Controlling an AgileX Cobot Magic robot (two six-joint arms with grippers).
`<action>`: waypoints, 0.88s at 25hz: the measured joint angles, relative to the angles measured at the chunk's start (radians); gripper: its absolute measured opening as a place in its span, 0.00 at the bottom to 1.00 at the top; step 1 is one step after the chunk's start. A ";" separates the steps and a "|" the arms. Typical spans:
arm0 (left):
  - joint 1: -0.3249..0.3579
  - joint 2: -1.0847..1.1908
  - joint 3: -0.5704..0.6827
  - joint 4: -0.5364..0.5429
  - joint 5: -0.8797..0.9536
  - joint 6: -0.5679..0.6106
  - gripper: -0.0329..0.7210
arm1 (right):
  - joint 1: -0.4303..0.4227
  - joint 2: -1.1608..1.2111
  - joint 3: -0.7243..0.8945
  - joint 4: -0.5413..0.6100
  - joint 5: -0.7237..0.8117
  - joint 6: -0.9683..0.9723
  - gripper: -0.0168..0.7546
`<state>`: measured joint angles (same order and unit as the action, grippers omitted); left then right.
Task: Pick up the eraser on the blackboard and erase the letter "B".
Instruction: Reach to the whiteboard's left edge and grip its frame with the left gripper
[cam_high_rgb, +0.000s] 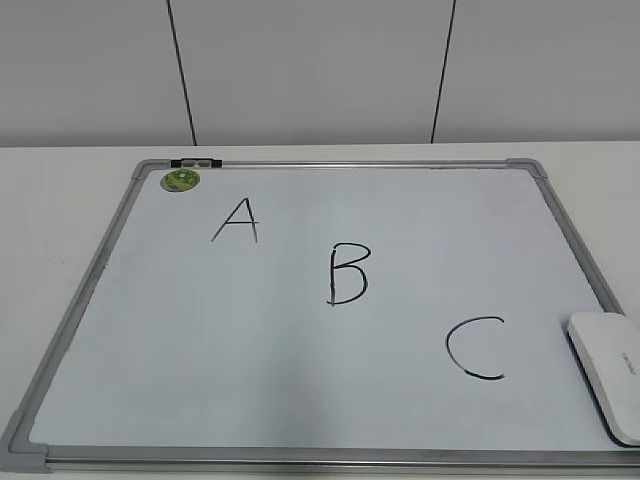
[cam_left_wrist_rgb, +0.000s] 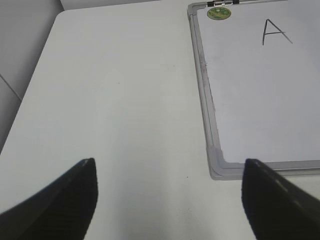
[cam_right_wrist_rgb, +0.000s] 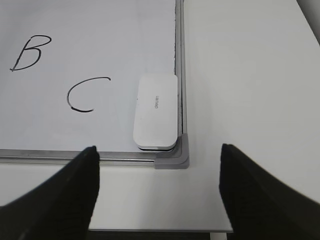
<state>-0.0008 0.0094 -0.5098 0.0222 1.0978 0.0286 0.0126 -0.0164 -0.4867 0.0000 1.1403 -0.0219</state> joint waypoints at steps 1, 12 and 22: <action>0.000 0.000 0.000 0.002 0.000 0.000 0.95 | 0.000 0.000 0.000 0.000 0.000 0.000 0.74; 0.000 0.000 0.000 0.004 0.000 0.000 0.95 | 0.000 0.000 0.000 0.000 0.000 0.000 0.74; 0.000 0.005 0.000 0.004 0.000 0.000 0.92 | 0.000 0.000 0.000 0.000 0.000 0.000 0.74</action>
<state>-0.0008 0.0144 -0.5098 0.0259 1.0978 0.0286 0.0126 -0.0164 -0.4867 0.0000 1.1403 -0.0219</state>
